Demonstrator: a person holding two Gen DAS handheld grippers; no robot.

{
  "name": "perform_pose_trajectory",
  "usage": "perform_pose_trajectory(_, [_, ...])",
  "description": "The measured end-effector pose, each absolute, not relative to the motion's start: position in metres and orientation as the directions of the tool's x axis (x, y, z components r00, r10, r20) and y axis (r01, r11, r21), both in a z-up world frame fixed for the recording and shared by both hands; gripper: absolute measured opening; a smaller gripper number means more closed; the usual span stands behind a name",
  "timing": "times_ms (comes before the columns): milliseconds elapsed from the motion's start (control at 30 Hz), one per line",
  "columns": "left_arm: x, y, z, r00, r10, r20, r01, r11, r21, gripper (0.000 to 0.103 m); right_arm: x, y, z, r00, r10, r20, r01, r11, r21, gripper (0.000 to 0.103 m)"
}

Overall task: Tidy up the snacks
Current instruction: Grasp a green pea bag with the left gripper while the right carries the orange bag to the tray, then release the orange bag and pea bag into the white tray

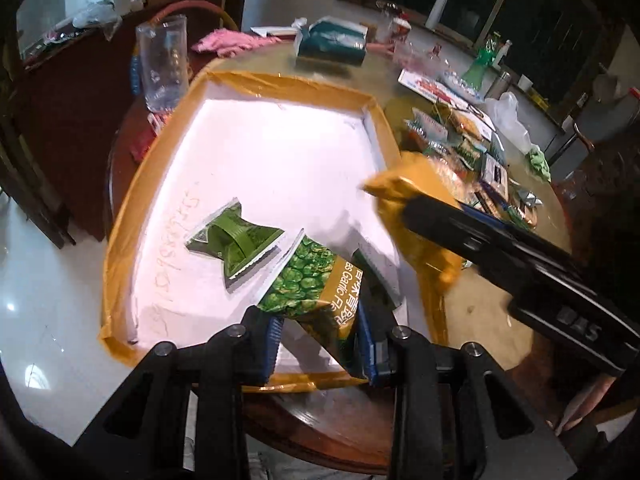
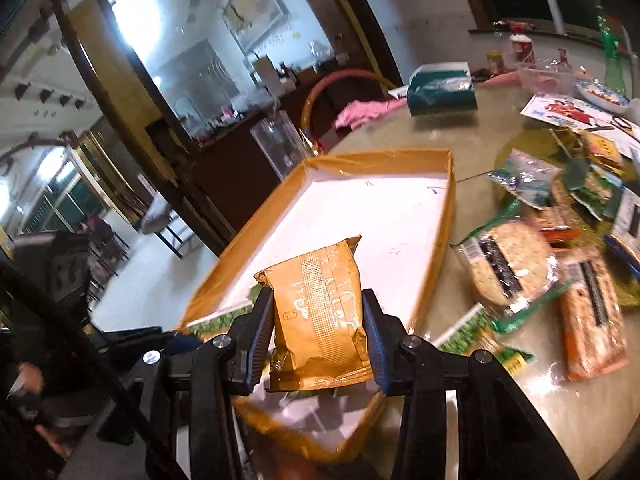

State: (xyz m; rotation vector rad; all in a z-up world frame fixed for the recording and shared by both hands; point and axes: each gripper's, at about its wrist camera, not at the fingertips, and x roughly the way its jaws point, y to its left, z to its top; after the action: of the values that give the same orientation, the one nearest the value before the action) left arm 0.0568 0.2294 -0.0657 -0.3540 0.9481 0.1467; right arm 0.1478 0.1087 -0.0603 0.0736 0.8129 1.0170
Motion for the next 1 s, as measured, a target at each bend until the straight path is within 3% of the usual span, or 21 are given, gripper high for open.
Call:
perform_pose_trajectory(333, [0.064, 0.255, -0.078, 0.529, -0.058, -0.846, -0.314, 0.913, -0.259, 0.036, 0.159, 0.136, -0.082, 0.281, 0.721, -0.633, -0.693, 0.609, 0.386, 0.046])
perform_pose_trajectory(400, [0.063, 0.259, -0.079, 0.508, -0.033, -0.861, -0.337, 0.912, -0.234, 0.045, 0.16, 0.133, -0.079, 0.272, 0.73, -0.627, -0.688, 0.603, 0.404, 0.057])
perform_pose_trajectory(467, [0.058, 0.263, -0.081, 0.504, 0.0, -0.863, -0.373, 0.902, -0.218, 0.067, 0.157, 0.123, -0.072, 0.293, 0.745, -0.599, -0.69, 0.598, 0.407, 0.07])
perform_pose_trajectory(500, [0.055, 0.265, -0.08, 0.51, 0.012, -0.86, -0.389, 0.895, -0.219, 0.069, 0.154, 0.118, -0.069, 0.306, 0.756, -0.579, -0.694, 0.593, 0.408, 0.075])
perform_pose_trajectory(667, [0.038, 0.235, -0.064, 0.54, 0.005, -0.842, -0.366, 0.902, -0.23, 0.071, 0.135, 0.069, -0.06, 0.329, 0.791, -0.516, -0.692, 0.574, 0.438, 0.076])
perform_pose_trajectory(767, [0.032, 0.202, -0.049, 0.6, 0.015, -0.8, -0.287, 0.937, -0.197, 0.078, 0.127, 0.028, -0.063, 0.357, 0.794, -0.491, -0.671, 0.584, 0.457, 0.076])
perform_pose_trajectory(1000, [0.054, 0.128, -0.037, 0.616, -0.062, -0.785, -0.146, 0.971, -0.191, 0.079, 0.143, -0.058, -0.08, 0.439, 0.738, -0.513, -0.544, 0.673, 0.501, 0.076])
